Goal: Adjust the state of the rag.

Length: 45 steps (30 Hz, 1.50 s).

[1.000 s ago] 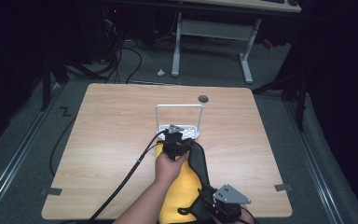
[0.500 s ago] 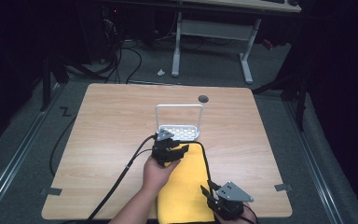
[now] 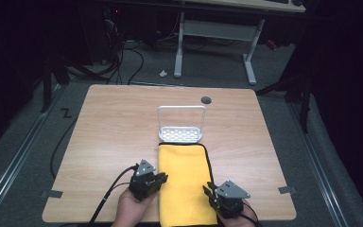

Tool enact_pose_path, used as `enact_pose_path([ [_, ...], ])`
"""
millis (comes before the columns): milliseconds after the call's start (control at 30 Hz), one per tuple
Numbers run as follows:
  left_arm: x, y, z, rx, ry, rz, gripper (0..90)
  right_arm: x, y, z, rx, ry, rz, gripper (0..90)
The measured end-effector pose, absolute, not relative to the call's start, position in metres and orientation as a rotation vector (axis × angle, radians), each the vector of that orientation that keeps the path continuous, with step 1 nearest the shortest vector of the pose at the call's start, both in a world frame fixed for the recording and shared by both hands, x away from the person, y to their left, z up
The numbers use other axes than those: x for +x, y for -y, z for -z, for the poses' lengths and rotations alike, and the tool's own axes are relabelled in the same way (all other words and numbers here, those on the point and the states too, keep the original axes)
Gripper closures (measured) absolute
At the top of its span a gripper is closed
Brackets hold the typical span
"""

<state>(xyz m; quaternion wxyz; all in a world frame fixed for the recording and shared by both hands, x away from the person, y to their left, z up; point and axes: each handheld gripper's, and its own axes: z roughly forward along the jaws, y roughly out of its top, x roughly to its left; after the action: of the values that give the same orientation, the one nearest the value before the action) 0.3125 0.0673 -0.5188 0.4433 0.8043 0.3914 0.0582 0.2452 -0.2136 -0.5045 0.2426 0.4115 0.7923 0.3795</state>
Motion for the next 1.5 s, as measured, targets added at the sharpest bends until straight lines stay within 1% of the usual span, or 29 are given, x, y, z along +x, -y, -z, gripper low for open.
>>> enact_pose_path([
  [67,0.312,-0.064,0.522,2.022,-0.958,-0.161,82.4,0.256,0.215,0.503,1.134,-2.173,-1.030,89.5],
  [100,0.315,-0.061,0.524,2.041,-0.955,-0.172,85.1,0.270,0.216,0.504,1.159,-2.187,-1.020,90.0],
  [133,0.315,-0.061,0.524,2.041,-0.955,-0.172,85.9,0.270,0.216,0.504,1.159,-2.187,-1.020,90.0],
  [200,0.320,-0.059,0.528,2.074,-0.960,-0.170,86.5,0.283,0.216,0.506,1.164,-2.191,-0.974,90.0],
  [233,0.322,-0.060,0.530,2.073,-0.953,-0.161,87.7,0.301,0.217,0.509,1.200,-2.197,-0.934,90.0],
  [333,0.323,-0.061,0.530,2.076,-0.946,-0.150,87.9,0.313,0.218,0.513,1.226,-2.217,-0.898,90.0],
  [367,0.322,-0.062,0.530,2.078,-0.941,-0.152,87.9,0.319,0.216,0.520,1.245,-2.247,-0.857,90.0],
  [500,0.320,-0.070,0.529,2.095,-0.921,-0.149,87.9,0.317,0.209,0.522,1.240,-2.260,-0.873,90.0],
  [667,0.312,-0.089,0.527,2.125,-0.904,-0.143,87.7,0.310,0.200,0.524,1.223,-2.274,-0.918,90.0],
  [767,0.306,-0.101,0.528,2.111,-0.911,-0.134,87.6,0.303,0.190,0.525,1.177,-2.290,-0.920,90.0],
  [900,0.301,-0.116,0.530,2.102,-0.903,-0.084,87.2,0.290,0.178,0.527,1.081,-2.308,-0.927,90.0],
  [1100,0.299,-0.128,0.529,2.100,-0.911,-0.016,85.8,0.281,0.172,0.526,1.023,-2.339,-0.920,90.0],
  [1167,0.298,-0.129,0.529,2.092,-0.912,-0.006,84.7,0.281,0.172,0.526,1.027,-2.345,-0.925,90.0],
  [1267,0.298,-0.130,0.527,2.081,-0.901,-0.034,82.4,0.282,0.173,0.526,1.024,-2.348,-0.935,90.0],
  [1300,0.299,-0.131,0.525,2.068,-0.902,-0.055,80.2,0.282,0.173,0.526,1.019,-2.348,-0.934,90.0],
  [1367,0.304,-0.135,0.521,2.019,-0.929,-0.099,72.9,0.282,0.173,0.526,1.016,-2.350,-0.931,90.0],
  [1400,0.307,-0.138,0.520,1.996,-0.951,-0.122,71.3,0.282,0.173,0.526,1.015,-2.351,-0.932,89.9],
  [1433,0.313,-0.141,0.519,1.971,-0.977,-0.137,66.3,0.283,0.173,0.526,1.010,-2.352,-0.933,89.9],
  [1467,0.317,-0.142,0.518,1.951,-1.000,-0.149,66.3,0.283,0.173,0.526,1.010,-2.352,-0.933,89.9],
  [1500,0.324,-0.144,0.519,1.932,-1.029,-0.160,63.9,0.283,0.173,0.526,1.010,-2.353,-0.934,89.9],
])
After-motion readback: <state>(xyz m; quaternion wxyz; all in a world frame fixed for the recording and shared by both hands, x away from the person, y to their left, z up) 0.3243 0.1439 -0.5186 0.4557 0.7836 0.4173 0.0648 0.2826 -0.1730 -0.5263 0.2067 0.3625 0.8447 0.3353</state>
